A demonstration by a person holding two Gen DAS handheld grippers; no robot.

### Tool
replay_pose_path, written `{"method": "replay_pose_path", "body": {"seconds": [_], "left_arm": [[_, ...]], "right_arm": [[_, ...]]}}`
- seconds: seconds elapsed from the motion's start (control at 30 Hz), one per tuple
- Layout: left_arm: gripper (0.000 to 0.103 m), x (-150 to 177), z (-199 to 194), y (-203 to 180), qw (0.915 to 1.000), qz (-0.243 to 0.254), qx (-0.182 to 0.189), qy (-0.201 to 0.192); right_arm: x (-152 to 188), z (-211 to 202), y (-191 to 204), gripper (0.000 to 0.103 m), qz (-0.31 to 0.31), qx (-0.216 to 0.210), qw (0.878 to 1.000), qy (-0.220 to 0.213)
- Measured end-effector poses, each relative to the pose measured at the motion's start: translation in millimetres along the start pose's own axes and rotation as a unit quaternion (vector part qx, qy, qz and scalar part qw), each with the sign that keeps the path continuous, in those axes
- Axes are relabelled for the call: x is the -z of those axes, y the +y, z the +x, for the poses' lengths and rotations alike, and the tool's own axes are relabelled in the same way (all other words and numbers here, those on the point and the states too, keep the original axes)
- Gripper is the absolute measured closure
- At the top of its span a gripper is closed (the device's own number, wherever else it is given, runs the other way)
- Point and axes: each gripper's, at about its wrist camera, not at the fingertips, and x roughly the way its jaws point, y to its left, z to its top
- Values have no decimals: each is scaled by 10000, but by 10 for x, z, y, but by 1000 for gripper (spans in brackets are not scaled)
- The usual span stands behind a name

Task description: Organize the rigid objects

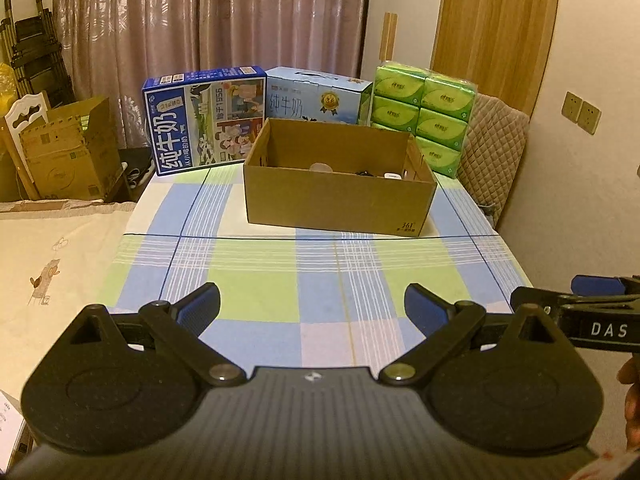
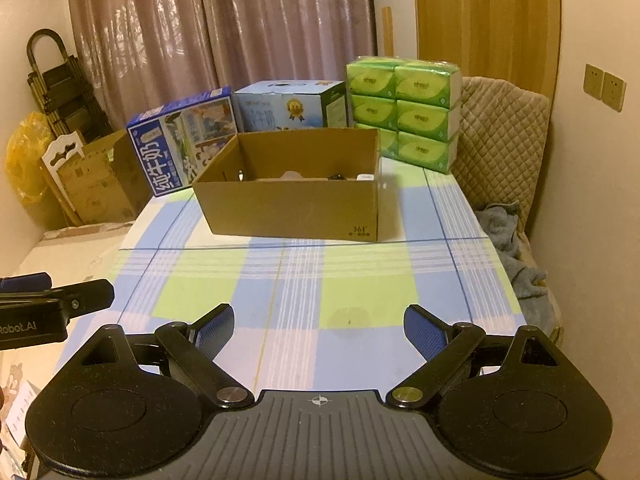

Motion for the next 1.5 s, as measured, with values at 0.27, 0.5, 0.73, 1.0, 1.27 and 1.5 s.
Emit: {"method": "replay_pose_path", "body": {"seconds": [0.27,0.5,0.73,1.0,1.27,1.5], "left_arm": [[6,6,-8,-54,10000,65,69,-13],[6,28,7,-64,9999,82,58,4],[6,51,45,-51,10000,58,51,37],[6,64,49,-54,10000,57,62,27],[6,63,45,-55,10000,63,64,28],[6,66,43,-61,10000,63,61,36]], "right_arm": [[0,-21,49,14,-34,-13,10000,-46],[1,-29,56,14,6,-1,10000,-41],[-11,-33,47,14,8,-7,10000,-49],[-21,-42,34,14,14,1,10000,-36],[-16,-41,36,14,16,8,10000,-35],[-13,-40,33,14,18,5,10000,-35]]}}
